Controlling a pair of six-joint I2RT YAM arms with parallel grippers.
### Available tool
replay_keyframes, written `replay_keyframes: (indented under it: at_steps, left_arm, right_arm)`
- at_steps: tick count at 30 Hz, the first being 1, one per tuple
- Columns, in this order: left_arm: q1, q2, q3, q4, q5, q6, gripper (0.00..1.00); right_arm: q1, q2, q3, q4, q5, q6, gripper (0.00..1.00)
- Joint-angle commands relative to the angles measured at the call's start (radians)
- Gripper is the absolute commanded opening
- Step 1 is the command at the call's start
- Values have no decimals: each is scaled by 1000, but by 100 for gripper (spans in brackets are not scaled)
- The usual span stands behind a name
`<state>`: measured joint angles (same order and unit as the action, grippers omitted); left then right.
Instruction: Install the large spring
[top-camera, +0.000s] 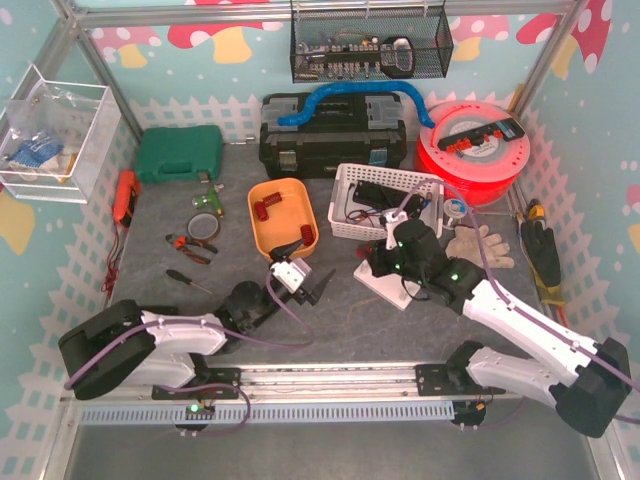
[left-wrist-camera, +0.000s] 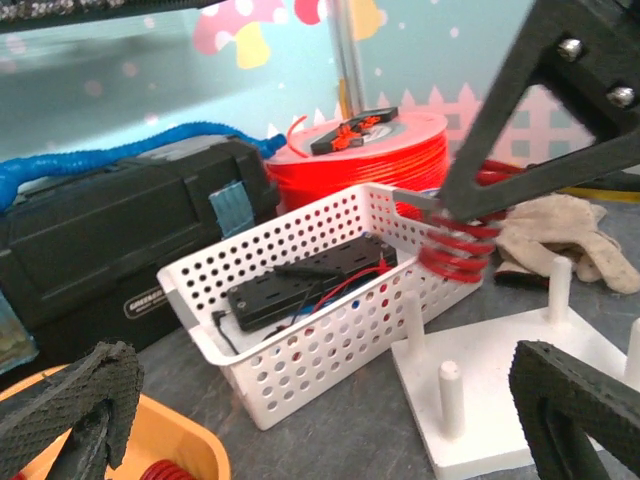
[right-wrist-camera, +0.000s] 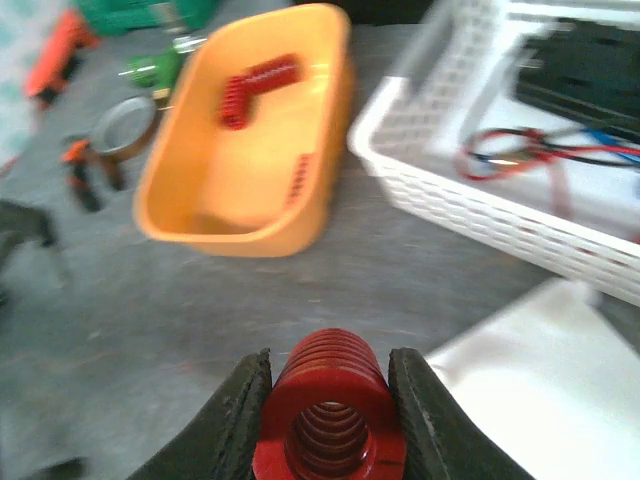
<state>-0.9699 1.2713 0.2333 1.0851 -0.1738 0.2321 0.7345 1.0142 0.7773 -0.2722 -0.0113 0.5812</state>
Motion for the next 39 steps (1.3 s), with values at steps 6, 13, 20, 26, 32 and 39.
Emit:
replay_keyframes:
  at_steps: [6, 13, 20, 26, 32, 39]
  left_arm:
    - [25, -34, 30, -41, -100, -85, 99]
    - [41, -62, 21, -51, -108, -106, 99]
    - [40, -76, 14, -53, -108, -99, 99]
    - [40, -82, 11, -50, -108, -99, 99]
    - [41, -84, 9, -50, -107, -96, 99]
    - [40, -84, 9, -48, -107, -94, 99]
  right_arm:
    - [-33, -52, 18, -392, 478, 273, 0]
    - [-184, -73, 1, -430, 435, 256, 0]
    - [-267, -74, -41, -356, 365, 202, 0]
    - [-274, -36, -60, -332, 356, 191, 0]
    - [-283, -14, -78, -308, 377, 185, 0]
    - [-285, 3, -103, -276, 364, 181, 0]
